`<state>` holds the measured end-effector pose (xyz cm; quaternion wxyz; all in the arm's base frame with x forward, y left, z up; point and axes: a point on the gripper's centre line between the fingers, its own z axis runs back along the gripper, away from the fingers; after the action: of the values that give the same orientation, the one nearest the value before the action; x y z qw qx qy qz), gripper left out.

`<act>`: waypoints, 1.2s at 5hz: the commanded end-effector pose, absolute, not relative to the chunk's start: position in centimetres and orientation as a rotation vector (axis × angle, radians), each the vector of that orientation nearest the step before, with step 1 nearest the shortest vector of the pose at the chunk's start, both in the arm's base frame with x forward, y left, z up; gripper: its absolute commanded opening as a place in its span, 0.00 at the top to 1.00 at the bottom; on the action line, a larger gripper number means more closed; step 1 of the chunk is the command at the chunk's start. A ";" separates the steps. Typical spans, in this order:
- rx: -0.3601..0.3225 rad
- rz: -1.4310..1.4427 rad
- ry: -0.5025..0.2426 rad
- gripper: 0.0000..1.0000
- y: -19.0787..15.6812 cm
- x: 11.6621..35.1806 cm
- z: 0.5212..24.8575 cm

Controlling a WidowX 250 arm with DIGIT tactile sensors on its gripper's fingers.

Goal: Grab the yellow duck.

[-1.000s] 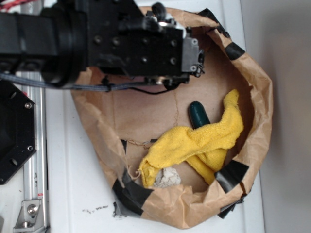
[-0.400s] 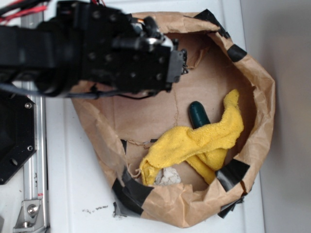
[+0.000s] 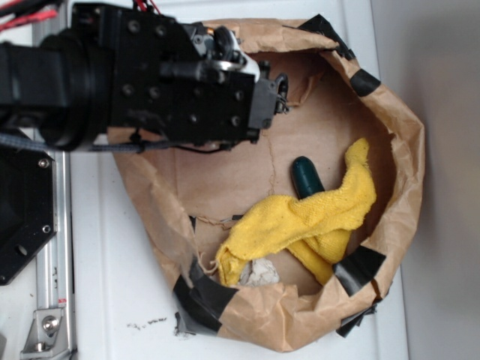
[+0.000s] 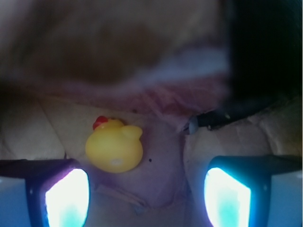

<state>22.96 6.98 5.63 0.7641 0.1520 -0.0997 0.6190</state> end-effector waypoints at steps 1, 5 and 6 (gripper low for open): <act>0.327 1.438 -0.210 0.00 8.7 22.3 4.8; 0.415 1.458 -0.258 0.00 8.4 20.9 4.1; 0.466 1.475 -0.335 0.00 8.8 20.9 4.4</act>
<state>21.97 8.01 3.84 0.7261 0.2138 -0.1367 0.6391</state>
